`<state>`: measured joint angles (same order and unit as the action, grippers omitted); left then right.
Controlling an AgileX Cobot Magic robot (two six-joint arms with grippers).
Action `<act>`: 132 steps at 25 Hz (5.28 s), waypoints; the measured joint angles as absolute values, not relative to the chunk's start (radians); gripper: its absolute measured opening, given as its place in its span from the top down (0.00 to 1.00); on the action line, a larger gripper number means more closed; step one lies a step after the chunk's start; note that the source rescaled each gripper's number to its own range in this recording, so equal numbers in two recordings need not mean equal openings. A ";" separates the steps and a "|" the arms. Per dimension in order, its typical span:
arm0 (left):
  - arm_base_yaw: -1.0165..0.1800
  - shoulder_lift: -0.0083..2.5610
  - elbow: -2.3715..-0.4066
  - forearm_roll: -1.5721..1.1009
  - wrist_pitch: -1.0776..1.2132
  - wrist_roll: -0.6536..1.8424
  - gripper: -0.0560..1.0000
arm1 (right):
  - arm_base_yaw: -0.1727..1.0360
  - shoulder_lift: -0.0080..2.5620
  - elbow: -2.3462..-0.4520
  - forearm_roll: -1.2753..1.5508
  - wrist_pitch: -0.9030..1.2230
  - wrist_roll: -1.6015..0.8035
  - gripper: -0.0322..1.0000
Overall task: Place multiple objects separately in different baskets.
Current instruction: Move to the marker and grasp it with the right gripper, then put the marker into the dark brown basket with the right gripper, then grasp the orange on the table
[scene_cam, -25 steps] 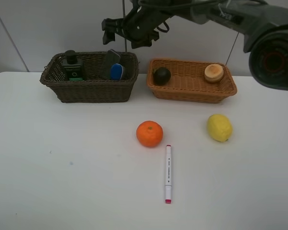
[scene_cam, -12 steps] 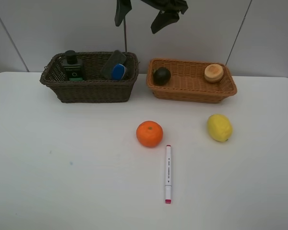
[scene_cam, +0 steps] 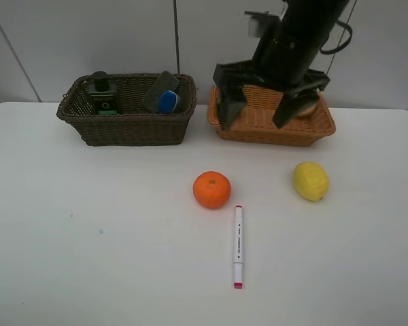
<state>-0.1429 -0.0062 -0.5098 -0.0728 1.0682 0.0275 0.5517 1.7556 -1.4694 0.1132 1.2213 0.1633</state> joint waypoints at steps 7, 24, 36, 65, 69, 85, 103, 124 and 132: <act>-0.143 -0.006 -0.510 -0.073 1.068 0.027 0.00 | 0.558 1.657 -1.053 0.168 1.119 0.207 0.02; -0.143 -0.006 -0.510 -0.073 1.068 0.027 0.00 | 0.693 1.816 -0.882 0.251 0.699 0.210 0.02; -0.143 -0.006 -0.510 -0.073 1.068 0.027 0.00 | 0.693 1.940 -0.964 0.266 0.659 0.210 0.02; -0.143 -0.006 -0.510 -0.073 1.068 0.027 0.00 | 0.691 2.015 -1.046 0.201 0.703 0.211 0.96; -0.143 -0.006 -0.510 -0.073 1.068 0.027 0.00 | 0.691 1.955 -1.024 0.171 0.797 0.211 0.97; -0.143 -0.006 -0.510 -0.073 1.068 0.027 0.00 | 0.691 1.605 -1.266 -0.075 0.333 0.218 0.97; -0.143 -0.006 -0.510 -0.073 1.068 0.027 0.00 | 0.691 2.242 -1.492 0.054 -0.736 0.214 0.97; -0.143 -0.006 -0.510 -0.073 1.068 0.027 0.00 | 0.668 2.093 -1.666 0.055 0.206 0.131 0.08; -0.143 -0.006 -0.510 -0.073 1.068 0.027 0.00 | 0.667 1.887 -1.670 0.054 0.934 0.135 0.08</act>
